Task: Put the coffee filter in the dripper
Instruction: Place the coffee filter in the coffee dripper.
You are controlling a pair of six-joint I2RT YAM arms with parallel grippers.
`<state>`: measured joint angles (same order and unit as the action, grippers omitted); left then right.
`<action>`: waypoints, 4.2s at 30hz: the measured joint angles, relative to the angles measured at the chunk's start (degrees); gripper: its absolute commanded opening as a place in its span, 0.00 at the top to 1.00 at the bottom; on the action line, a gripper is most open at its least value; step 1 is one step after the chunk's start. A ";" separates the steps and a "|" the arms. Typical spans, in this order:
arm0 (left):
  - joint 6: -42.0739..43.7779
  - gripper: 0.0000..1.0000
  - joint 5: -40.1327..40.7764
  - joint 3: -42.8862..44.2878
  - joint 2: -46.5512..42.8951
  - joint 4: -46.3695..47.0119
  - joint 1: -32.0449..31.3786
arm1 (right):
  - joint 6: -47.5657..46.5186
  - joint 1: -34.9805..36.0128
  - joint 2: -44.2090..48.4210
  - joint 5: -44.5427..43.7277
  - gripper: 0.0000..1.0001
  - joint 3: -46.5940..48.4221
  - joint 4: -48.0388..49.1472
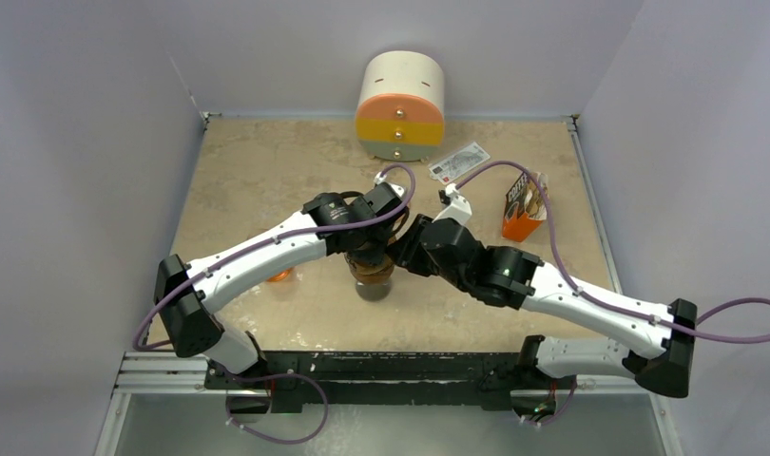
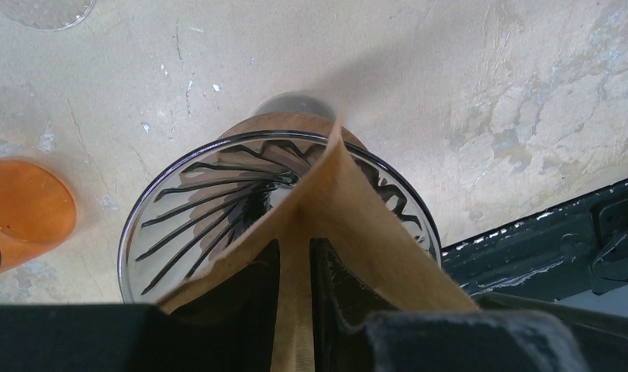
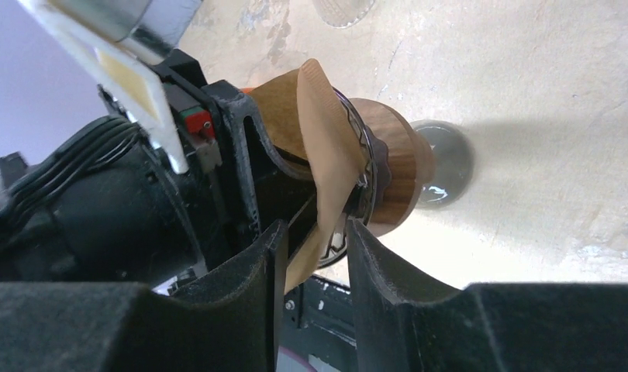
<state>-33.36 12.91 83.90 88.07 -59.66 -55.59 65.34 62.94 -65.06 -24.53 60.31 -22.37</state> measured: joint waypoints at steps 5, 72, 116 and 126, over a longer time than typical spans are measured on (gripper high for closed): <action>0.07 0.69 -0.02 0.00 0.04 0.00 0.00 | -0.57 0.00 3.56 -1.01 0.62 0.02 -2.23; 3.58 1.00 -9.49 -0.68 2.01 2.10 4.17 | -2.82 0.00 10.40 -7.02 0.60 -1.84 -7.91; 4.22 1.00 -12.15 -2.32 1.14 3.17 4.20 | -2.80 0.00 8.33 -6.82 0.60 -1.84 -7.45; 4.48 1.00 -13.68 -0.46 -0.37 2.93 4.20 | -2.80 0.00 8.33 -6.82 0.60 -1.84 -7.39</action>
<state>-28.88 -0.78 83.44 87.70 -56.73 -51.40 62.54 62.94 -56.73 -31.35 58.48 -29.76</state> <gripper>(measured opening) 0.002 0.395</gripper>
